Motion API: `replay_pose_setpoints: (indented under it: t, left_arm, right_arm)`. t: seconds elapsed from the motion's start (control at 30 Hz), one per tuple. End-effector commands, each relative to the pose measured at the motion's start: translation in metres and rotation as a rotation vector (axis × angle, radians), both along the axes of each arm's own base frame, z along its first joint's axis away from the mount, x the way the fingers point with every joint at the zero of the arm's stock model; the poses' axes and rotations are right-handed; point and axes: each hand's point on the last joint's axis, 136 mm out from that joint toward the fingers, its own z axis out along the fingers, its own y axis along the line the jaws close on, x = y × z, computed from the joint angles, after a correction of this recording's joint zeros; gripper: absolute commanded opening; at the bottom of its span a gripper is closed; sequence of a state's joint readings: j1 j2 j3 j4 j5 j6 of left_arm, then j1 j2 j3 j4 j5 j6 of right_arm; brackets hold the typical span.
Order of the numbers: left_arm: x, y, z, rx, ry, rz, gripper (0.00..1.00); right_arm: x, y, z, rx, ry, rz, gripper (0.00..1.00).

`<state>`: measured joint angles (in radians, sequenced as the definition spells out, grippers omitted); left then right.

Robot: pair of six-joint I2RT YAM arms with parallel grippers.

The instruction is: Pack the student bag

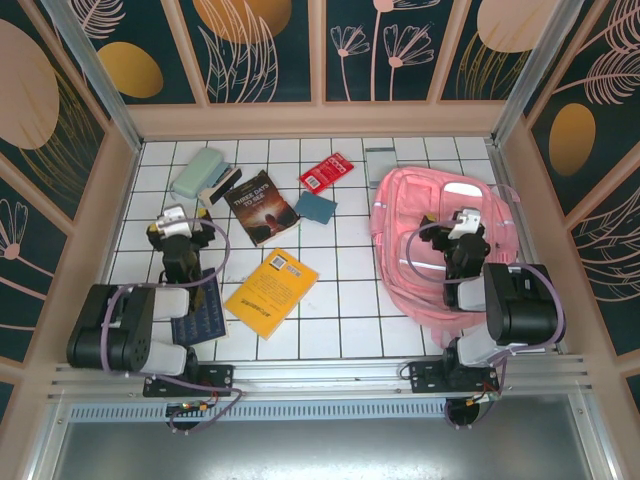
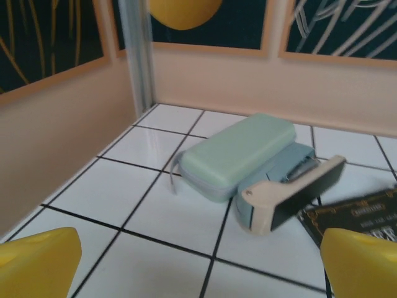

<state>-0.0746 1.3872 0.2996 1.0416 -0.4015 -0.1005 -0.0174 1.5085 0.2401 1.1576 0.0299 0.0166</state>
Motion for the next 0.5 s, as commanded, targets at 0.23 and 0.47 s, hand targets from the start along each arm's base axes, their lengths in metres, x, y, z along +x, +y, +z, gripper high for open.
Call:
replay_pose_setpoints:
  t: [0.23, 0.47]
  left_arm:
    - [0.008, 0.000, 0.086, -0.443, 0.027, 0.101, 0.99]
    - [0.008, -0.046, 0.089, -0.642, 0.013, -0.147, 0.99]
  right_arm:
    - [0.012, -0.036, 0.051, 0.288, 0.054, -0.266, 0.99]
    - [-0.006, -0.064, 0.046, 0.635, 0.149, -0.367, 0.99]
